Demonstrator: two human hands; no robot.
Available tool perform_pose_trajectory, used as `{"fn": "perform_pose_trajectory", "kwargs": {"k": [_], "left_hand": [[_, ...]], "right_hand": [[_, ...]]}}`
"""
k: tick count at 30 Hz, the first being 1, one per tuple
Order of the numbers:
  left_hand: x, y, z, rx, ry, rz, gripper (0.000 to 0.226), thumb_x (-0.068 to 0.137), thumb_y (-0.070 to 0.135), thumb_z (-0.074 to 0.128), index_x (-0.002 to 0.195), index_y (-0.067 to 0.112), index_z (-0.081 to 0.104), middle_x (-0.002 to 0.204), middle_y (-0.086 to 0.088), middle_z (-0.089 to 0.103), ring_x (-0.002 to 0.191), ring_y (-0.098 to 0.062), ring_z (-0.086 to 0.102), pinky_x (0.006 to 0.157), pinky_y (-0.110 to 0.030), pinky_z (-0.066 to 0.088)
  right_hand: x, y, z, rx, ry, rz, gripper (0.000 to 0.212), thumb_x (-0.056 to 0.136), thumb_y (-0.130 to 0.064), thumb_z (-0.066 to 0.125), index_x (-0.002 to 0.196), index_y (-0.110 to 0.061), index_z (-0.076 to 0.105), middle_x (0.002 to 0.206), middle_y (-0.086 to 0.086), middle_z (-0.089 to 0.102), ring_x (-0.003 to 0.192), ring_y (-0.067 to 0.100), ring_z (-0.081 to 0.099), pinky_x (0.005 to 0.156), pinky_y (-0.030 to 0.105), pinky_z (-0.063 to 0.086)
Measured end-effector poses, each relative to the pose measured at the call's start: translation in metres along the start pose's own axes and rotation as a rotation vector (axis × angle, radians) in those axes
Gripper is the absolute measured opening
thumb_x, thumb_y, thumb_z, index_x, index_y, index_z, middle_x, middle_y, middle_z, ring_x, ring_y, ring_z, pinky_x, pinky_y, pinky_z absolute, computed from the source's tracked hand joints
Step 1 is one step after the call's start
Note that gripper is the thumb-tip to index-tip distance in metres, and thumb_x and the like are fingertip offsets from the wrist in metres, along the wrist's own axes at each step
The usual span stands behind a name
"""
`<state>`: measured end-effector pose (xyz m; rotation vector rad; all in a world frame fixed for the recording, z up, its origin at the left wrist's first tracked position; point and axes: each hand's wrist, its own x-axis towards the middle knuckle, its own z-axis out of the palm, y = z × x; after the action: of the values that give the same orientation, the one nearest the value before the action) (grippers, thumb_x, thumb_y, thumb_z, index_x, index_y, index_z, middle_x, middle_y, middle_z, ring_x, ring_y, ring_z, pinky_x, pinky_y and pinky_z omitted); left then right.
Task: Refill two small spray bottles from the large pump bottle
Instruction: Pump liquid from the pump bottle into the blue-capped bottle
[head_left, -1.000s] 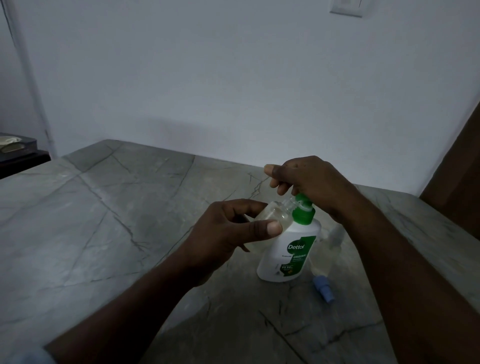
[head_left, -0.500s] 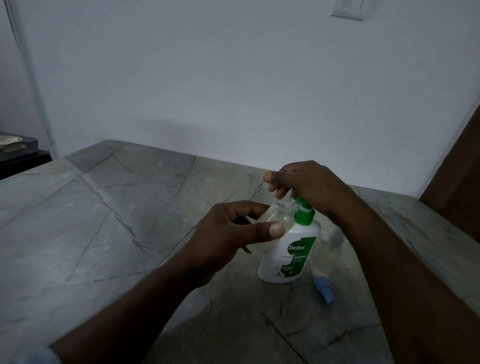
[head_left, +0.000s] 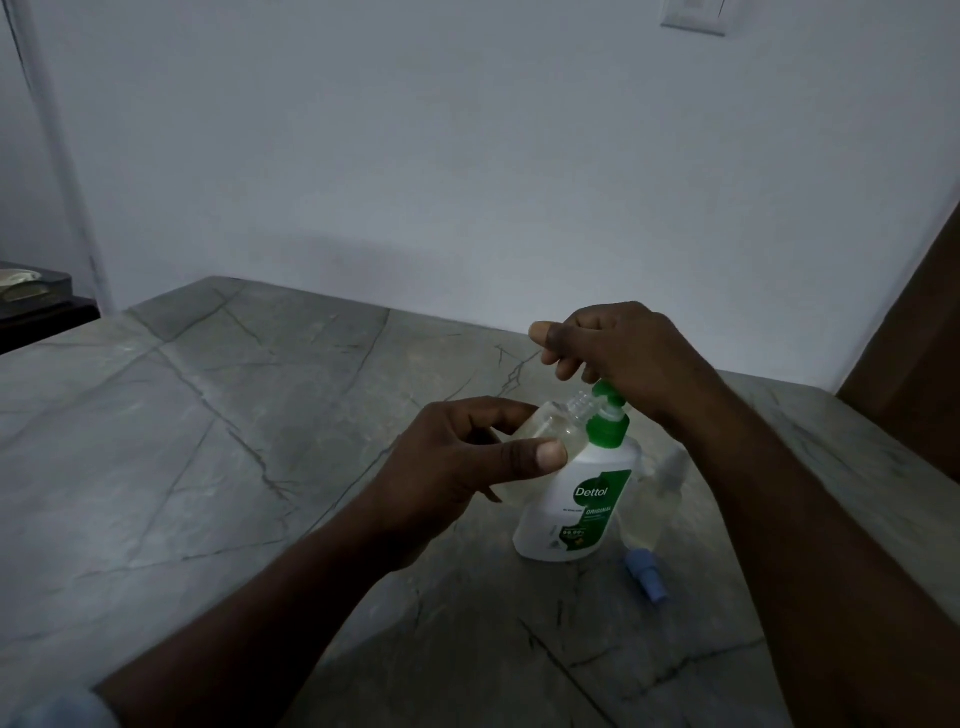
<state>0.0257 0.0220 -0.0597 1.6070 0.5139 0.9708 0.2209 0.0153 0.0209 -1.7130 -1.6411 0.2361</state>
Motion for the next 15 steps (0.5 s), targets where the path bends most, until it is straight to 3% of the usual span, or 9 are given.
{"fn": "perform_pose_trajectory", "kwargs": {"k": [7, 15], "left_hand": [[-0.0006, 0.0004, 0.0004, -0.003, 0.004, -0.01, 0.041, 0.067, 0.048, 0.083, 0.102, 0.025, 0.081, 0.101, -0.005, 0.079, 0.093, -0.039, 0.072, 0.085, -0.067, 0.053], [-0.0001, 0.0, -0.0004, 0.009, -0.002, -0.003, 0.044, 0.068, 0.049, 0.082, 0.105, 0.027, 0.08, 0.106, -0.003, 0.079, 0.096, -0.037, 0.071, 0.087, -0.069, 0.052]], "right_hand": [[0.0011, 0.0019, 0.0051, 0.01, -0.081, 0.043, 0.035, 0.089, -0.058, 0.065, 0.083, -0.026, 0.077, 0.077, -0.01, 0.075, 0.07, 0.005, 0.064, 0.067, 0.028, 0.043], [-0.002, 0.0018, -0.004, 0.005, 0.033, -0.028, 0.037, 0.088, -0.061, 0.065, 0.081, -0.026, 0.076, 0.077, -0.01, 0.075, 0.062, -0.007, 0.062, 0.062, 0.024, 0.042]]}}
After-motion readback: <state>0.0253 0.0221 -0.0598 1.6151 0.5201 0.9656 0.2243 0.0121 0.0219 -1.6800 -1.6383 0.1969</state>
